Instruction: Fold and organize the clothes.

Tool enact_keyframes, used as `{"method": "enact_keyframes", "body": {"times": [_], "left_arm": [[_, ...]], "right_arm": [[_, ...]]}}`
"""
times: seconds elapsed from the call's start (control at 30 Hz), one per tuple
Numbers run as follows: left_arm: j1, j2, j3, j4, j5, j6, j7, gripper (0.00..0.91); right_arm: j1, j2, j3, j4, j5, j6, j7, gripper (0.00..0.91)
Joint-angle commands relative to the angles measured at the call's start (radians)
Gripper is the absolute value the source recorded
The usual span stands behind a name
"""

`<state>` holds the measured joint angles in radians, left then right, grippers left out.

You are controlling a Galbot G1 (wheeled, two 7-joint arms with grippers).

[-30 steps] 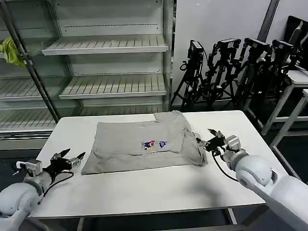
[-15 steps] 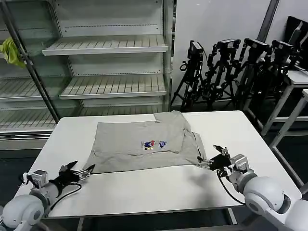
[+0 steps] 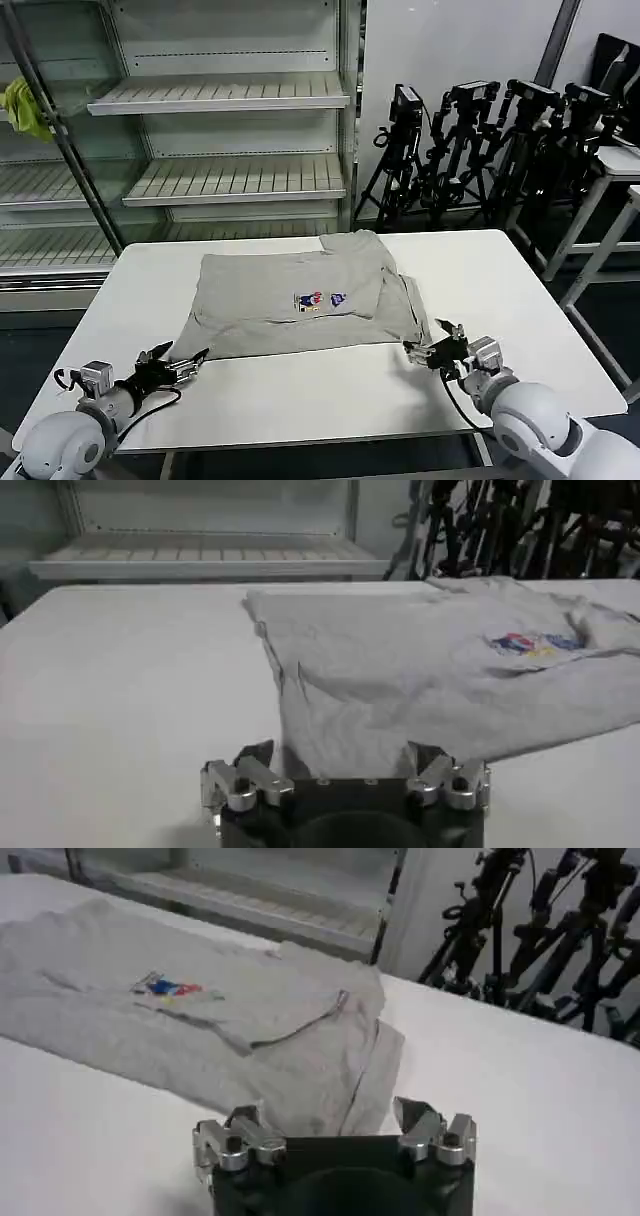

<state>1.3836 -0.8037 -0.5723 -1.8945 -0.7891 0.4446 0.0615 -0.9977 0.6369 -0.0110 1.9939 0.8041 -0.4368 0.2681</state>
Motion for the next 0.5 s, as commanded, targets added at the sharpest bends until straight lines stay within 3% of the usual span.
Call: {"method": "enact_keyframes", "body": {"times": [0.03,0.07,0.1,0.13,0.17,0.23,0.27,0.37,0.5], "left_arm": [[0.021,-0.008,-0.007,-0.004,0.006,-0.003,0.005,0.907],[0.024,-0.007,-0.009,-0.007,0.007,-0.004,0.005,0.907],[0.028,-0.007,-0.010,-0.009,0.009,-0.005,0.007,0.897],[0.032,-0.007,-0.012,-0.012,0.010,-0.005,0.008,0.675],[0.035,-0.006,-0.014,-0.015,0.010,-0.007,0.010,0.564],[0.040,-0.006,-0.017,-0.018,0.012,-0.010,0.012,0.453],[0.042,-0.005,-0.018,-0.019,0.012,-0.011,0.012,0.353],[0.045,-0.006,-0.019,-0.020,0.017,-0.016,0.014,0.212],[0.051,-0.009,-0.019,-0.021,0.024,-0.020,0.016,0.171]], "right_arm": [[-0.012,0.048,-0.012,-0.031,-0.025,0.007,-0.004,0.343],[-0.012,0.051,-0.012,-0.033,-0.030,0.010,-0.005,0.212],[-0.013,0.052,-0.012,-0.033,-0.031,0.011,-0.006,0.161],[-0.016,0.054,-0.011,-0.033,-0.034,0.014,-0.007,0.071],[-0.020,0.055,-0.009,-0.032,-0.036,0.016,-0.009,0.000],[-0.028,0.056,-0.006,-0.030,-0.044,0.021,-0.011,0.000],[-0.031,0.055,-0.004,-0.028,-0.045,0.021,-0.012,0.000],[-0.039,0.056,-0.002,-0.026,-0.054,0.025,-0.015,0.000],[-0.049,0.058,0.003,-0.022,-0.061,0.029,-0.016,0.000]]}}
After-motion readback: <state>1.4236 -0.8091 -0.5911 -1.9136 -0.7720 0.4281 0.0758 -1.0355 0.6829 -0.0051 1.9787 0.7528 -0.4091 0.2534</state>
